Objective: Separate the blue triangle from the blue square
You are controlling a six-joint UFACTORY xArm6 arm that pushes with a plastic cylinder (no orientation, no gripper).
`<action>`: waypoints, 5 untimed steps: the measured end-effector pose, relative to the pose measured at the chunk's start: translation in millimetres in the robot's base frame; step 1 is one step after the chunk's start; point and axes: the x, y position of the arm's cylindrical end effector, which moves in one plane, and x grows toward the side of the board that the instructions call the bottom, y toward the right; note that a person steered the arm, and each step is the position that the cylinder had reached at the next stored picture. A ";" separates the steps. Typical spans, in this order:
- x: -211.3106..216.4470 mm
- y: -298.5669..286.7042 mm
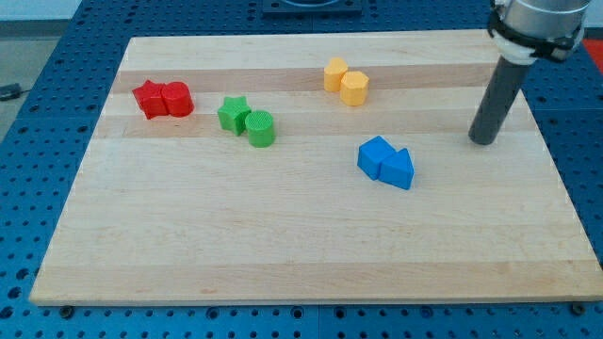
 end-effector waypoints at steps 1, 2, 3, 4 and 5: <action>23.3 -22.6; 34.0 -51.6; 42.4 -90.8; 54.8 -118.7; 64.3 -145.9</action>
